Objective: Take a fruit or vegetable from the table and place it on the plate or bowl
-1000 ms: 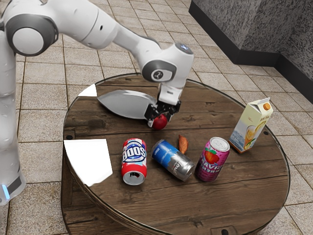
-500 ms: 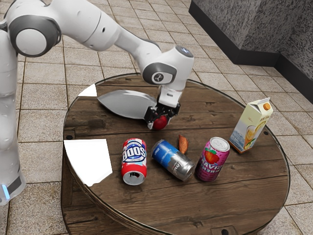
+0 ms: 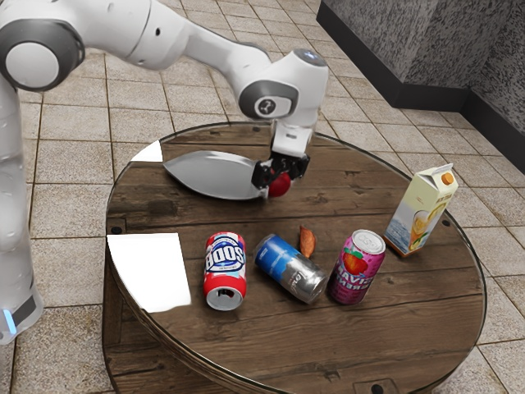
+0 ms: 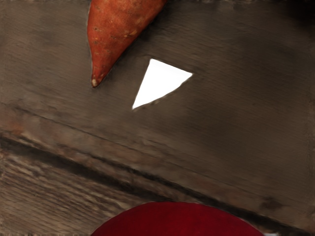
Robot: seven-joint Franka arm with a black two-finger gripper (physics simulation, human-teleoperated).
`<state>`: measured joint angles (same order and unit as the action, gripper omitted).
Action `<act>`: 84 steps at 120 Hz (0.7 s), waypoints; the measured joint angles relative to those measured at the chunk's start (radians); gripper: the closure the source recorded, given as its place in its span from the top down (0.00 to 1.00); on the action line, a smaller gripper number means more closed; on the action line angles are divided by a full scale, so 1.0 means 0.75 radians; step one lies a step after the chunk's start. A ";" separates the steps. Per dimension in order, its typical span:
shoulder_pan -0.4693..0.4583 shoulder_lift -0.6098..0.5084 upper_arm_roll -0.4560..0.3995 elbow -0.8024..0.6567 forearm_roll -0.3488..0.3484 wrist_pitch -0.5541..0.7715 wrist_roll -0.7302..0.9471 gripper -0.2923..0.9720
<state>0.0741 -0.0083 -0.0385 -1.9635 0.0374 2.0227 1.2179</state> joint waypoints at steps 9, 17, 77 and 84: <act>-0.069 -0.033 0.069 -0.004 0.009 -0.021 -0.006 0.30; -0.087 -0.053 0.111 -0.008 0.016 -0.036 -0.011 0.29; 0.001 -0.076 0.199 -0.066 0.008 -0.080 -0.022 0.55; 0.010 -0.076 0.206 -0.067 0.005 -0.086 -0.020 0.62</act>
<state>0.0816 -0.0654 0.1156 -2.0140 0.0410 1.9583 1.2026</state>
